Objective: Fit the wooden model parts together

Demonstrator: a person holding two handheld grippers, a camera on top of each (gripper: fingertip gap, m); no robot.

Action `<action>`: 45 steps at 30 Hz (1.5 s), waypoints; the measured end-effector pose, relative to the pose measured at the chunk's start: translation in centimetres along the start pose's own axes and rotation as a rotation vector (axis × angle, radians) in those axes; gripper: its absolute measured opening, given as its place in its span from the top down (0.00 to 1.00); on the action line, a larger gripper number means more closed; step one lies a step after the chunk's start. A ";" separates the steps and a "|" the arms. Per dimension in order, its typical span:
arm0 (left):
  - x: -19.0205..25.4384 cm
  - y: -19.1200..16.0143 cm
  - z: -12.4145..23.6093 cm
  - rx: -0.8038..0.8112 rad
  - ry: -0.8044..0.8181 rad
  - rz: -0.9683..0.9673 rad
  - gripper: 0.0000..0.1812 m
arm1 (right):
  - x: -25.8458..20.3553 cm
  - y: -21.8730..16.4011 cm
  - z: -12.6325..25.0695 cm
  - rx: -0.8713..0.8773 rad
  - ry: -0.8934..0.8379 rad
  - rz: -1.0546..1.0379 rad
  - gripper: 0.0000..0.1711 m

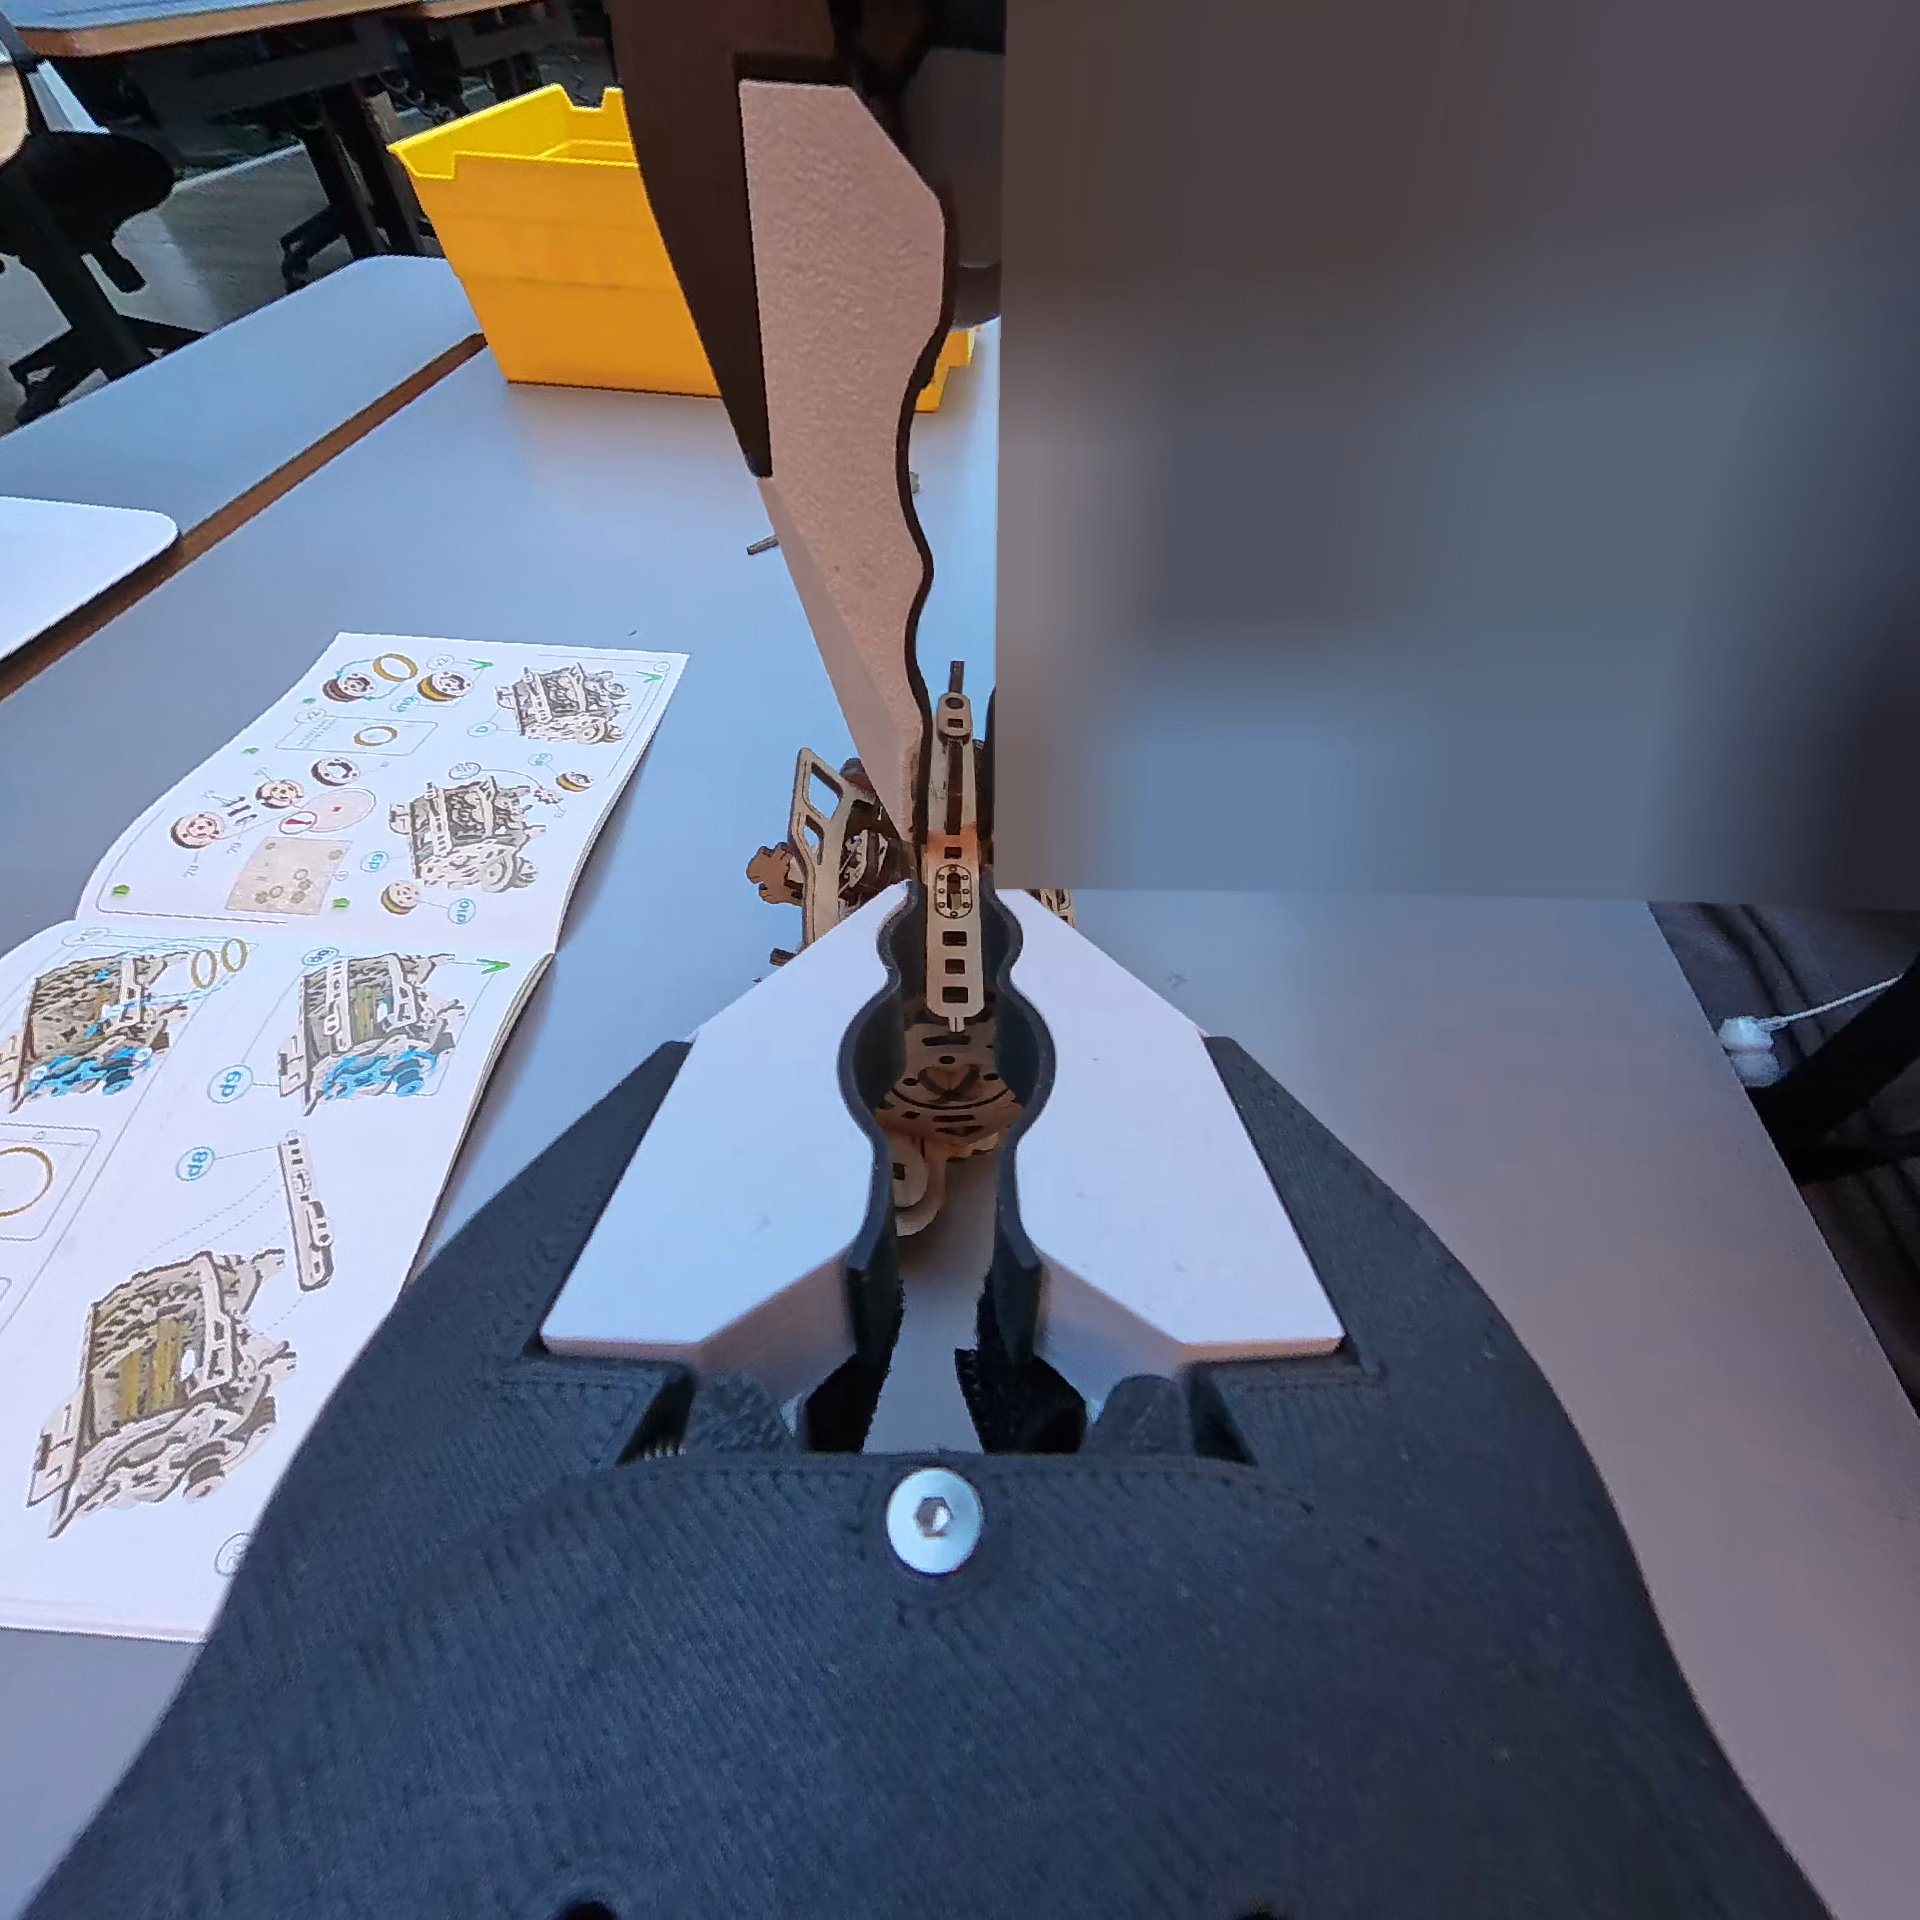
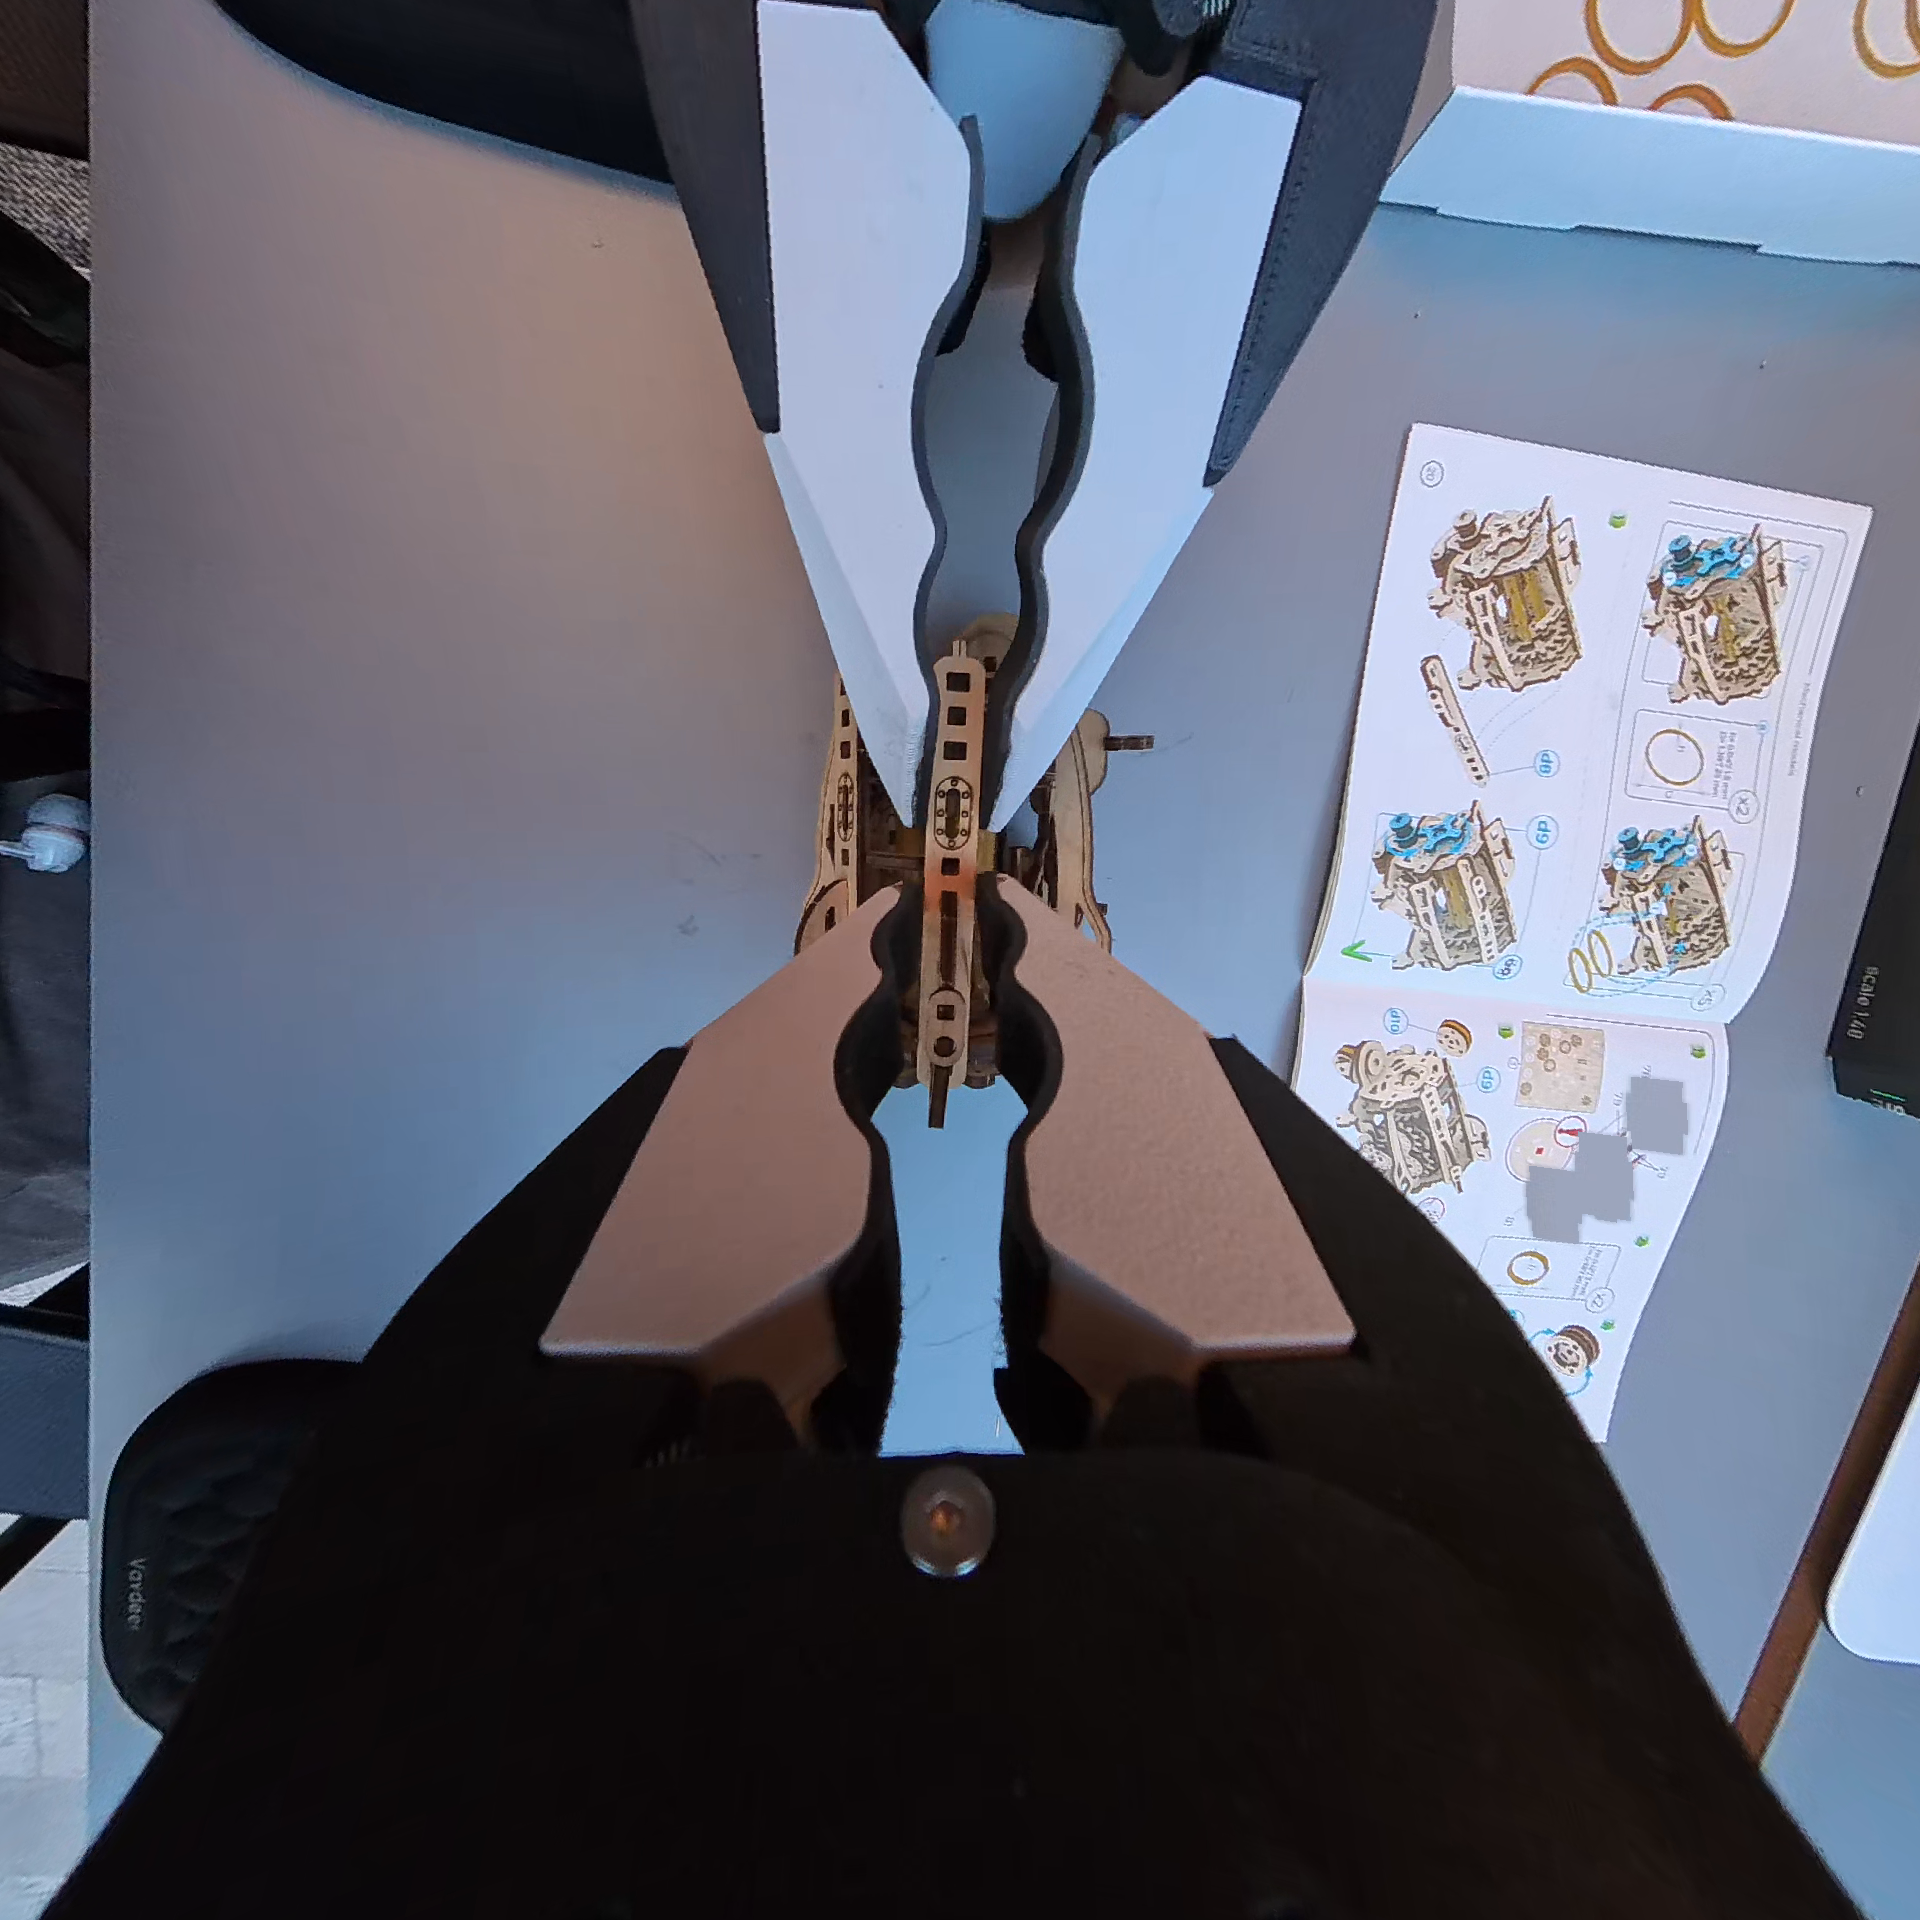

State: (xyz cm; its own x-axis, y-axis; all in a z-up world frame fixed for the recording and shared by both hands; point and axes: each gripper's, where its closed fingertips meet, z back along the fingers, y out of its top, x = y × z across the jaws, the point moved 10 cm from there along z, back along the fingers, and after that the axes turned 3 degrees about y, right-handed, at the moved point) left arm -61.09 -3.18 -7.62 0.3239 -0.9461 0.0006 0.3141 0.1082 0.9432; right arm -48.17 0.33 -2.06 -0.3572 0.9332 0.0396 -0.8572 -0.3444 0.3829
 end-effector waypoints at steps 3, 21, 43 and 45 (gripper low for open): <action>0.0 0.0 0.0 -0.001 -0.004 0.003 0.96 | -0.1 0.1 0.4 0.031 0.026 -0.006 0.94; 0.2 0.0 0.0 -0.002 0.014 -0.053 0.96 | 0.8 0.6 0.2 -0.002 0.044 -0.036 1.00; 0.6 -0.1 0.0 -0.006 0.017 -0.105 0.96 | 0.9 1.0 0.4 0.001 0.100 -0.074 1.00; 0.6 -0.2 0.0 -0.006 0.018 -0.108 0.96 | 0.9 0.8 -0.2 -0.037 0.121 -0.083 1.00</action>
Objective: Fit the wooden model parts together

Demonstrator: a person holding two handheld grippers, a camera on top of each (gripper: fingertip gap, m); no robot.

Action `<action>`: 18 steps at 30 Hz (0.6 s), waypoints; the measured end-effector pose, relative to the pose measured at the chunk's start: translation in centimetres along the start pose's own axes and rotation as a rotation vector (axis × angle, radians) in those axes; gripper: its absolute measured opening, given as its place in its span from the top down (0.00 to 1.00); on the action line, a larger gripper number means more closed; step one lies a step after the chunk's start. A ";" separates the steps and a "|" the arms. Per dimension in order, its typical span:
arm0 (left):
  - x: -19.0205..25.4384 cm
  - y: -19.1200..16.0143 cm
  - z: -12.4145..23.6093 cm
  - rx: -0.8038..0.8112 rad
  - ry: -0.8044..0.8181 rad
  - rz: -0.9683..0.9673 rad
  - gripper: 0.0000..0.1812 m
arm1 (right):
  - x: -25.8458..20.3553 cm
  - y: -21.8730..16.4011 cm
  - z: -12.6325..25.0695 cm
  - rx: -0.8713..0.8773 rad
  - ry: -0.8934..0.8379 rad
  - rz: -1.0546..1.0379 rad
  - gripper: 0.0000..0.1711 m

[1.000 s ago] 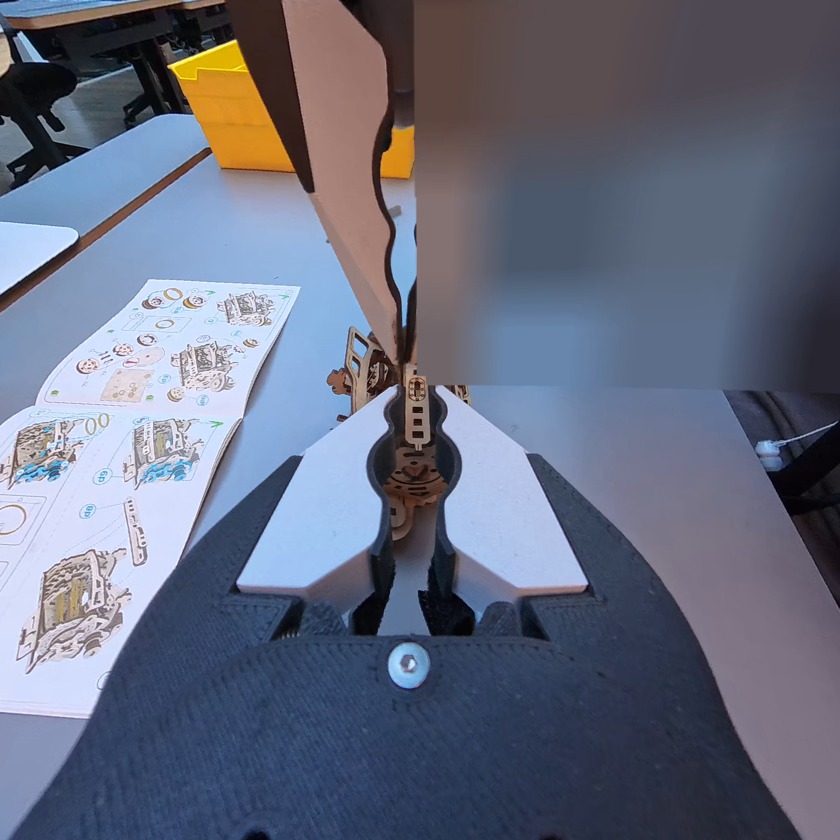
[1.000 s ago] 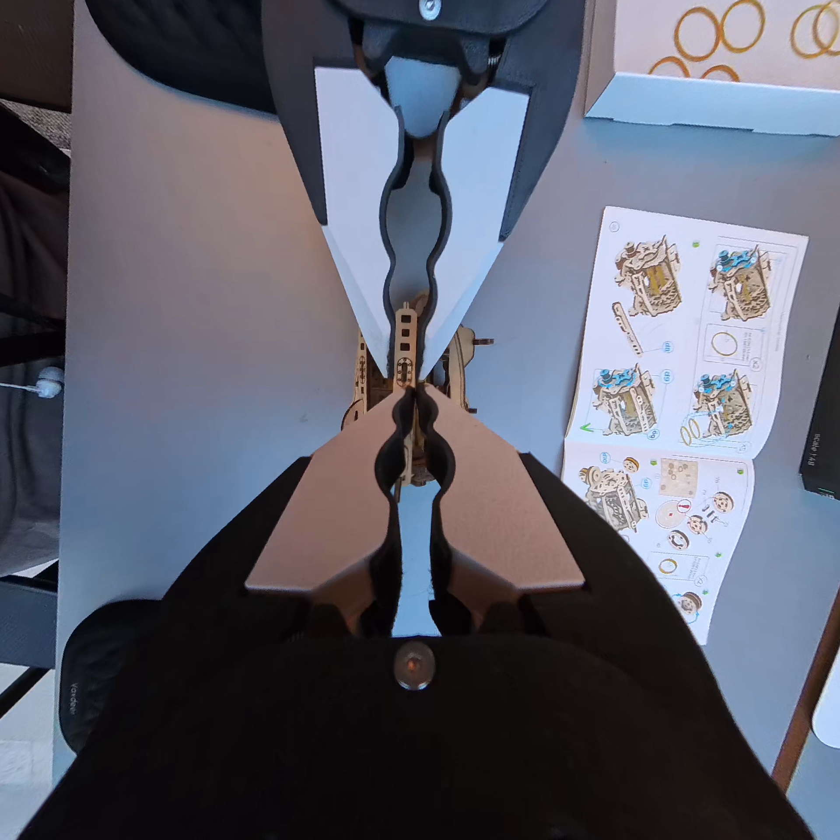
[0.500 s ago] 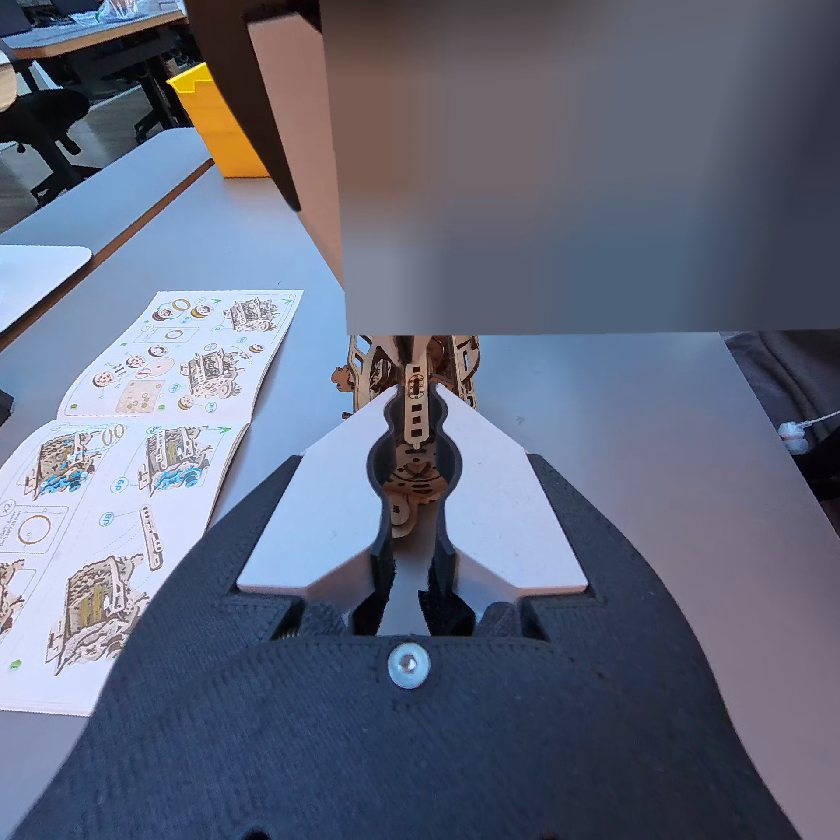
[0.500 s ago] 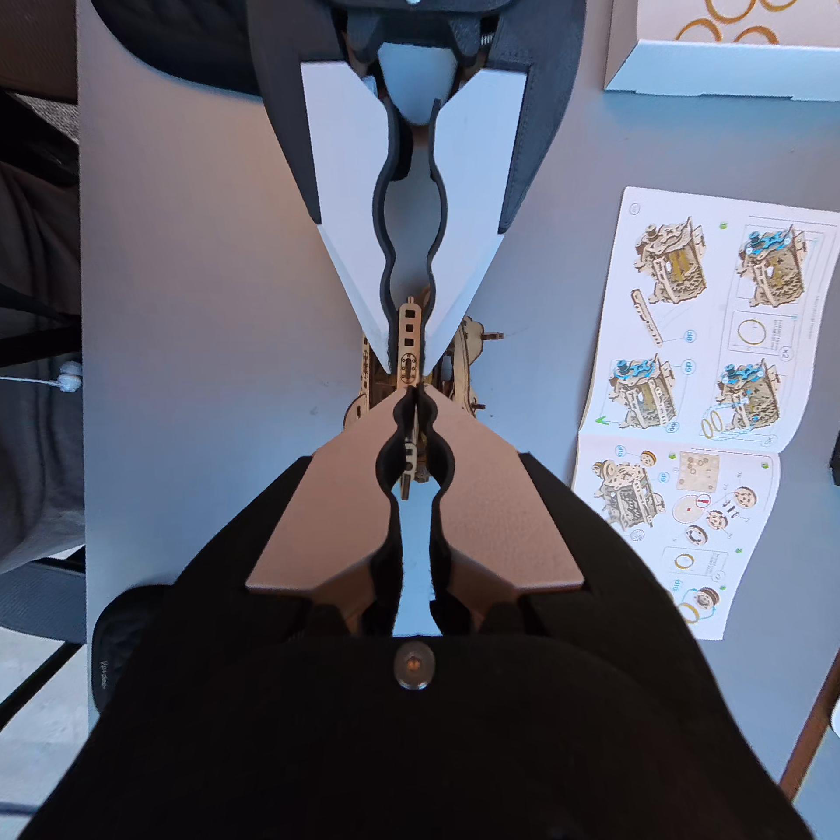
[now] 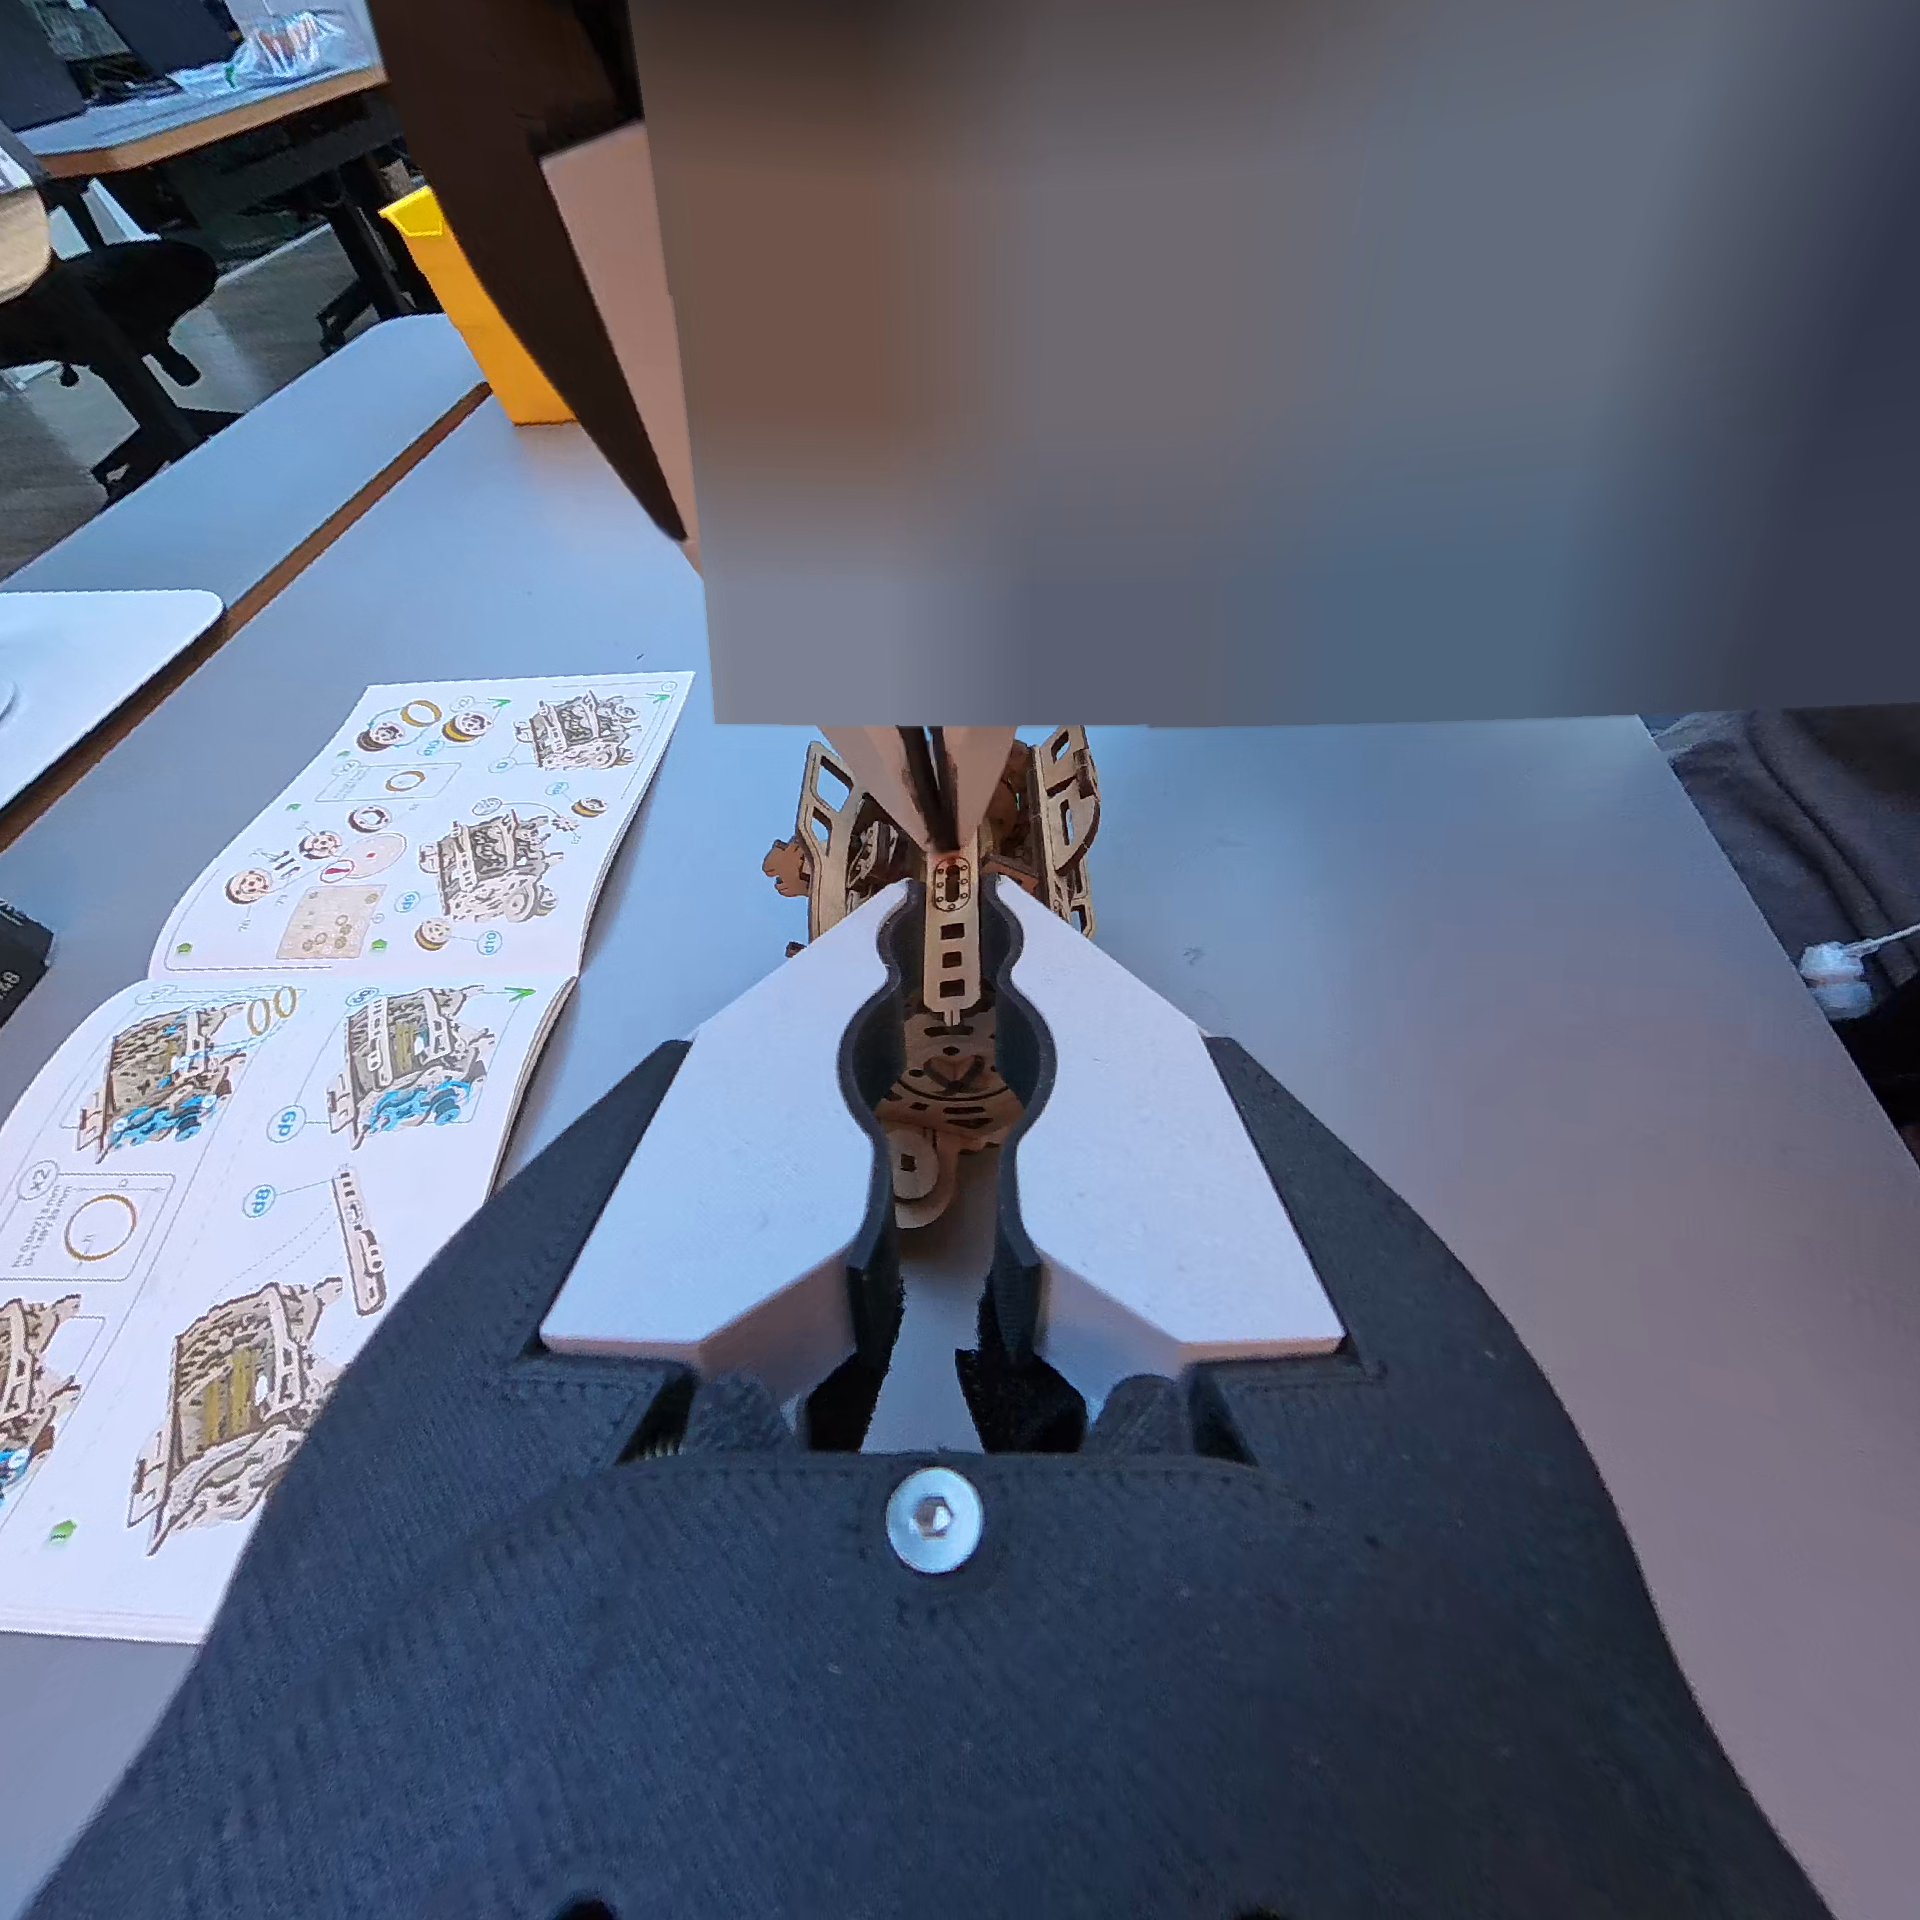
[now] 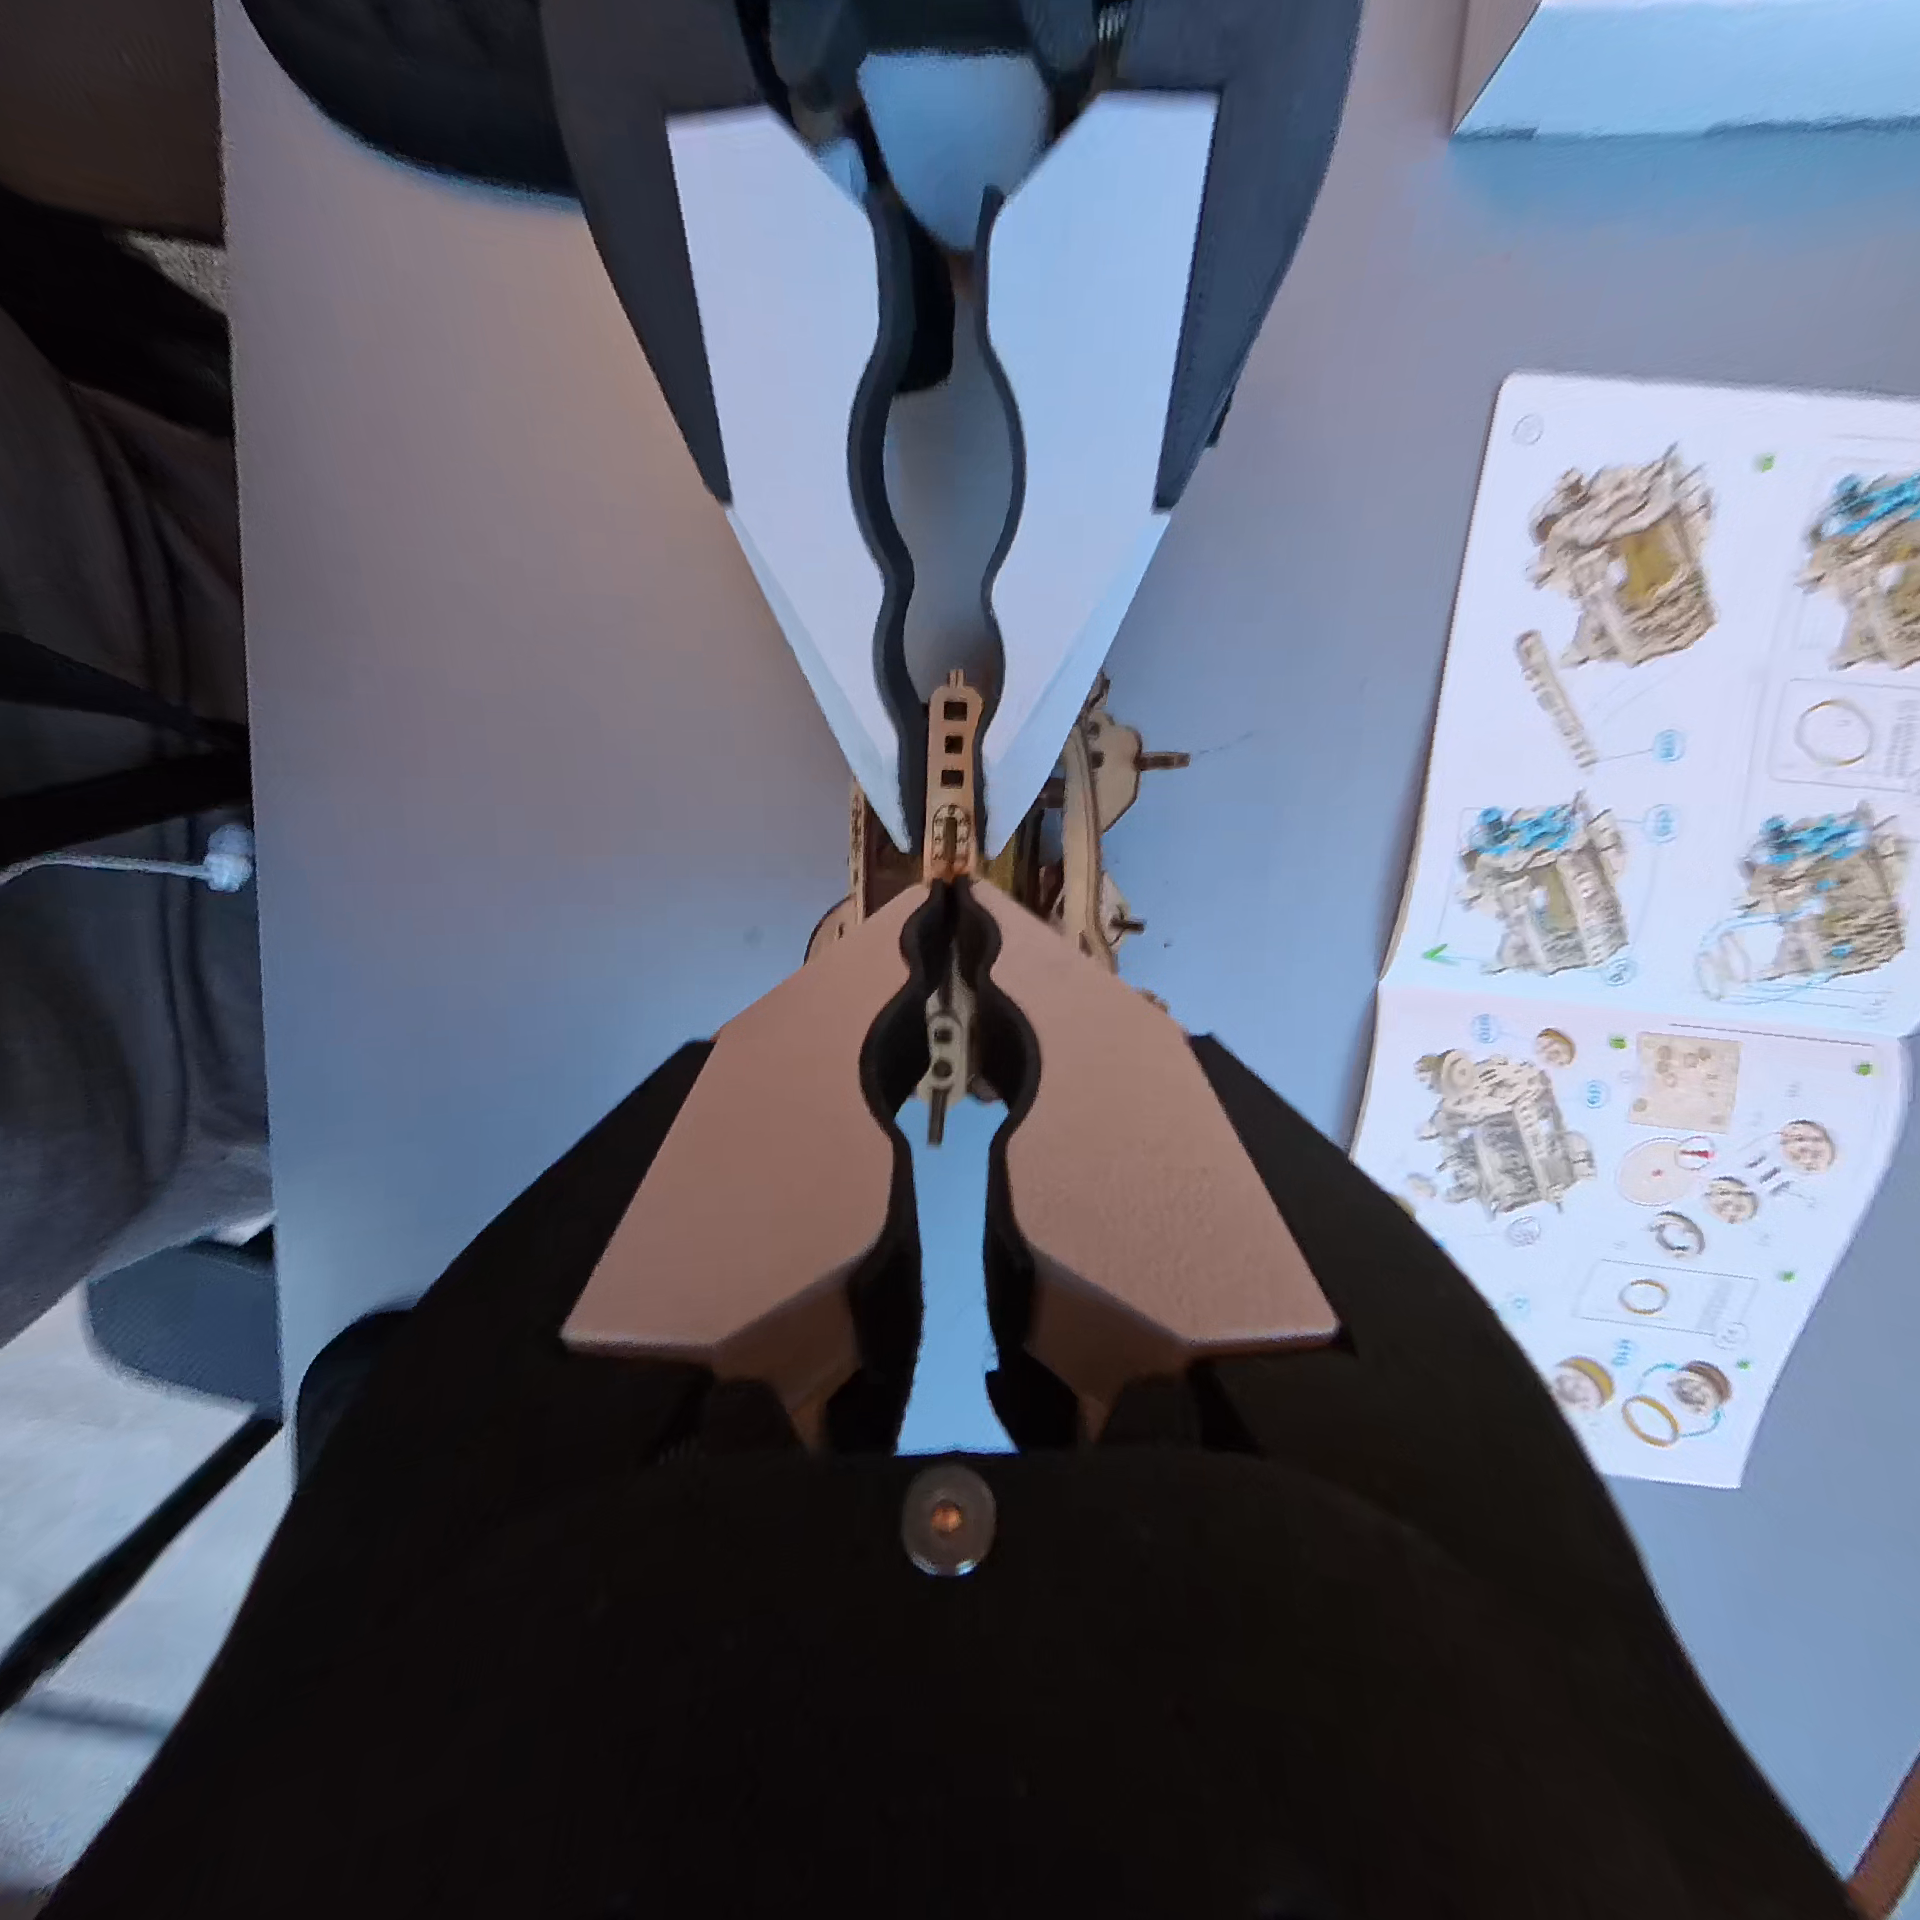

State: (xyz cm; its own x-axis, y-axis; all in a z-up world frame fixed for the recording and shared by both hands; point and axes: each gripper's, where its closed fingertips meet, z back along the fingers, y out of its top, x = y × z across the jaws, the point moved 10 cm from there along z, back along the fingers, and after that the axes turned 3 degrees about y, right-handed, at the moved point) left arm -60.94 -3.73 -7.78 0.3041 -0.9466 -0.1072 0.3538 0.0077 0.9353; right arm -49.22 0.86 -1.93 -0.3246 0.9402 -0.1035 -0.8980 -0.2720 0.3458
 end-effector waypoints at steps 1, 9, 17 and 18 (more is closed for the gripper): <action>0.0 0.0 0.0 0.001 -0.001 0.002 0.96 | 0.0 0.1 0.1 0.012 0.006 -0.007 1.00; -0.1 0.0 0.0 -0.001 0.003 0.007 0.96 | -0.1 0.3 0.7 0.026 -0.019 0.001 0.99; -0.1 0.0 0.0 0.001 0.002 0.011 0.96 | -0.1 0.3 0.5 0.030 -0.017 -0.007 0.99; -0.1 0.0 0.0 0.000 0.001 0.011 0.96 | -0.1 0.0 0.0 -0.010 -0.002 -0.018 0.98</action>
State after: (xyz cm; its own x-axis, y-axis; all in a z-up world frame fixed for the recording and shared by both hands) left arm -60.93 -3.64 -7.78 0.3090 -0.9460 -0.0976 0.3509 0.0180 0.9363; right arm -49.17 0.78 -1.95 -0.3081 0.9453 -0.1074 -0.9064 -0.2574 0.3349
